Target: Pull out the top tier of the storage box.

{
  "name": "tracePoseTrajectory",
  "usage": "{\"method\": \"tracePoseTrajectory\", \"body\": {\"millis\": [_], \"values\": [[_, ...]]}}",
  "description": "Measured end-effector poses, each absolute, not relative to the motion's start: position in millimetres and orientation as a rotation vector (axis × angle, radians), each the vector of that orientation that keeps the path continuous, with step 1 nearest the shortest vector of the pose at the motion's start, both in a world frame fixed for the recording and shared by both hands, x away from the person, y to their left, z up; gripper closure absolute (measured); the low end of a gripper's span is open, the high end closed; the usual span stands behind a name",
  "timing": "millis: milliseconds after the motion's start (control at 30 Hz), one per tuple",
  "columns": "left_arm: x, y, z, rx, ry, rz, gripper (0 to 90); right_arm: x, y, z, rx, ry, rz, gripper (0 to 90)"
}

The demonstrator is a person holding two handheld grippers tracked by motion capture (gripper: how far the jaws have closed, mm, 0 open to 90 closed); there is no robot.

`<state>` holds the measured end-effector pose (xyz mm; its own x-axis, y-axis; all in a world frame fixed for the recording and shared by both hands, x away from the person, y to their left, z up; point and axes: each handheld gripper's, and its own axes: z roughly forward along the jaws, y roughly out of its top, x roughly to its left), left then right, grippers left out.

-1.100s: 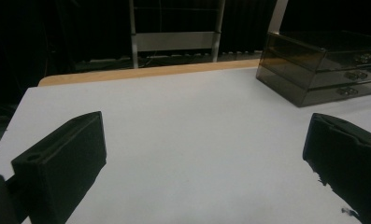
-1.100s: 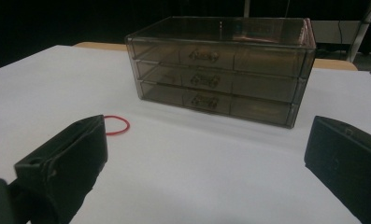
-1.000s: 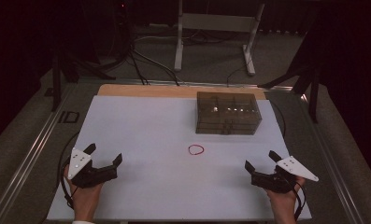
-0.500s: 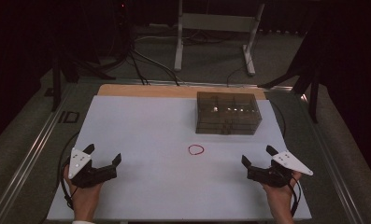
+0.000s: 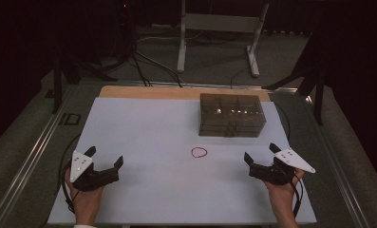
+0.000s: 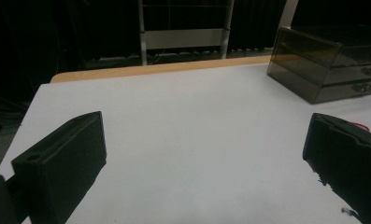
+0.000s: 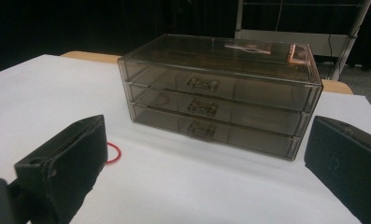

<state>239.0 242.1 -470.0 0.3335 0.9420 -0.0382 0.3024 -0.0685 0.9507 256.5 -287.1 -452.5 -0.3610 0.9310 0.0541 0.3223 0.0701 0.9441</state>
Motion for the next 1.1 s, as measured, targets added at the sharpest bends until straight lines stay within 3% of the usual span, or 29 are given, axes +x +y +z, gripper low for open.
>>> {"method": "tracePoseTrajectory", "body": {"millis": [1100], "values": [[240, 241, -472, 1.61, 1.166, 0.818, 1.1, 281, -266, -449, 1.248, 1.705, 1.278, 0.0]]}}
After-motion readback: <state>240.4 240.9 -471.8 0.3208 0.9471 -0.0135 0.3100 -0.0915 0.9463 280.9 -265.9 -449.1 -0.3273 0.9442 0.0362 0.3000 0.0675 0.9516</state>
